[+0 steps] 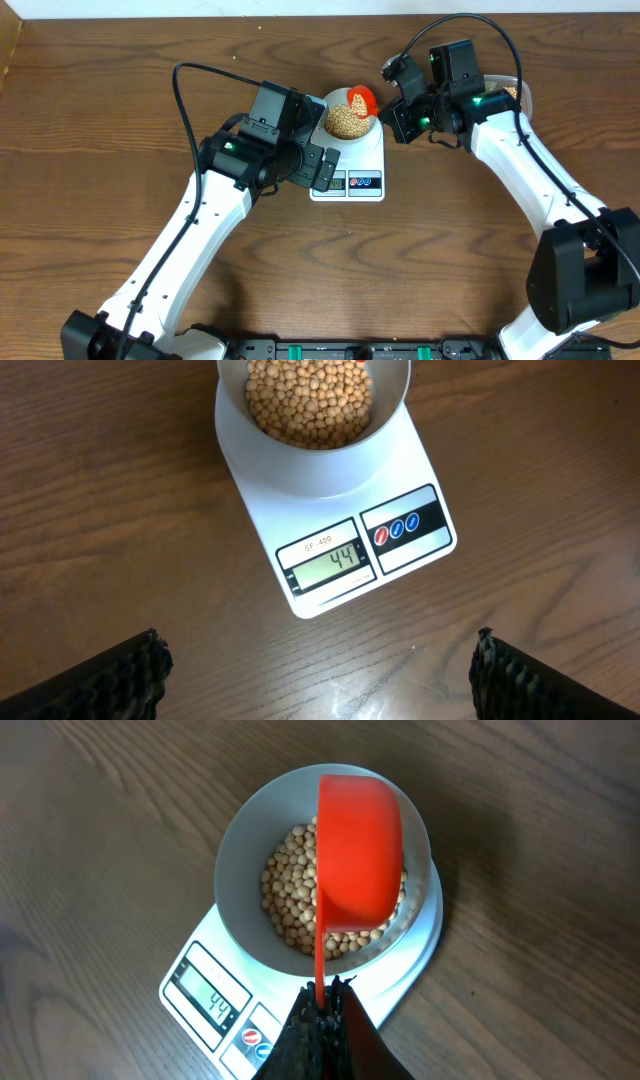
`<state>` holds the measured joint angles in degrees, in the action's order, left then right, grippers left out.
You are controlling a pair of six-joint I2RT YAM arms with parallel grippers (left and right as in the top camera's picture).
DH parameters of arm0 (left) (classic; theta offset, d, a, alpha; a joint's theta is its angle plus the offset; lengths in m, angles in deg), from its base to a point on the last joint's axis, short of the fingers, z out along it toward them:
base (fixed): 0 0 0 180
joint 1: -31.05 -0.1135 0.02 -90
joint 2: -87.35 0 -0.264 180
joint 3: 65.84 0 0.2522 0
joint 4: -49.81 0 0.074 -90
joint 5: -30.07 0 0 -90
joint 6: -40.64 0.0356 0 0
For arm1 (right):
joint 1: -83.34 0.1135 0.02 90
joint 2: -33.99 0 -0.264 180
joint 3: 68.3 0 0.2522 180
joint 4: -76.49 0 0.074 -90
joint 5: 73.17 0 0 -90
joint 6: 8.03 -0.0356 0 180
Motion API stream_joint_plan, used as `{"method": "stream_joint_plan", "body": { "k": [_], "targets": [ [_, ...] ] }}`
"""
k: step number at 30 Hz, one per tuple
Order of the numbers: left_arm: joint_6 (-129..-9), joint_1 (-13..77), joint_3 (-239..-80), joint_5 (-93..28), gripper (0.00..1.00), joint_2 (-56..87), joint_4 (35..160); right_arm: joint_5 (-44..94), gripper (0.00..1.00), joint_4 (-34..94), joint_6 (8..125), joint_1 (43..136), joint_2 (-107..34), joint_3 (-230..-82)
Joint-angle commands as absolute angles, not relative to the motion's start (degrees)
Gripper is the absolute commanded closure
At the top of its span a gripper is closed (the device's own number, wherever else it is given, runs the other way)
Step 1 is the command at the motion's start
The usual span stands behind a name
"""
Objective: Scoop item into bowl and weigh 50g on scale
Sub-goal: 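Tilt the red scoop to add chickpeas into the bowl slowly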
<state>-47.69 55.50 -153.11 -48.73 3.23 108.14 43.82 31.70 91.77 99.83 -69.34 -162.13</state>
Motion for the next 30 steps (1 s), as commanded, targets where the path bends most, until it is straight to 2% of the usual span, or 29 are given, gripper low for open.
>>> {"method": "stream_joint_plan", "body": {
  "k": [1, 15, 30],
  "targets": [
    [-47.71, 55.28, -152.57, -49.49, 0.02, 3.45, 108.12, 44.62, 0.99, 31.83, 93.43, 100.34, -67.87, -163.05],
    [-47.71, 55.28, -152.57, -49.49, 0.02, 3.45, 108.12, 46.37, 0.99, 31.86, 94.85, 100.34, -67.87, -163.05],
    [-47.71, 55.28, -152.57, -49.49, 0.02, 3.45, 108.12, 48.78, 0.99, 32.10, 89.26, 100.27, -67.87, -163.05]
  ]
}}
